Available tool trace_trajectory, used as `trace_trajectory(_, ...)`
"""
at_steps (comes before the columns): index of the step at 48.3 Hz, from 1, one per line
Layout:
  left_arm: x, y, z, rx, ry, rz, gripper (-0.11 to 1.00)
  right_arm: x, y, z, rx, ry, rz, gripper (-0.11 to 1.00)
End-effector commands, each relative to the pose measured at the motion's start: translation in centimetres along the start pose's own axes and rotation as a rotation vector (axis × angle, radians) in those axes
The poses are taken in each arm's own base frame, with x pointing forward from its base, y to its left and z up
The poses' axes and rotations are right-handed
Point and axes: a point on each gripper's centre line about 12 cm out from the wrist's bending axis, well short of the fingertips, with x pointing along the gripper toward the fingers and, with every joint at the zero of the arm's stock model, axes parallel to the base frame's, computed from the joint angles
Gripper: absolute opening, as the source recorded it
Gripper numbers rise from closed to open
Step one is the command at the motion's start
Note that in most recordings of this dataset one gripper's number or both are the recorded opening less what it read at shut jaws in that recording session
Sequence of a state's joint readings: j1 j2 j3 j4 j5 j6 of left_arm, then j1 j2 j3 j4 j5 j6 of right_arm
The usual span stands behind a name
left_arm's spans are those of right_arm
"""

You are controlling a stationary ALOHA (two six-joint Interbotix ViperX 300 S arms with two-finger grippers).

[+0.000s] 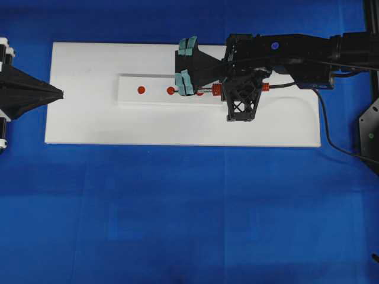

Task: Touch the tip of the soldering iron to the mark.
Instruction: 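Lower the iron tip onto the middle red dot, then lift the iron and move it right above the rightmost dot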

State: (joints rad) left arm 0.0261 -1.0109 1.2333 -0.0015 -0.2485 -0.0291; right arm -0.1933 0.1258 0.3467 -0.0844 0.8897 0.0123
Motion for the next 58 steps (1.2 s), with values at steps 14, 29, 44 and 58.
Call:
trace_trajectory(14,0.2,0.0,0.3,0.004,-0.008,-0.003,0.0,-0.7,0.0,0.4,0.0,-0.026,-0.001,0.06)
trace_trajectory(29,0.2,0.0,0.3,0.003,-0.008,-0.003,0.0,-0.7,0.0,0.4,0.0,-0.028,-0.001,0.06)
trace_trajectory(44,0.2,0.0,0.3,0.003,-0.008,-0.003,0.0,-0.7,0.0,0.4,0.0,-0.028,-0.001,0.06)
trace_trajectory(58,0.2,0.0,0.3,0.003,-0.009,-0.003,0.0,-2.7,-0.2,1.1,0.004,-0.043,-0.006,0.06)
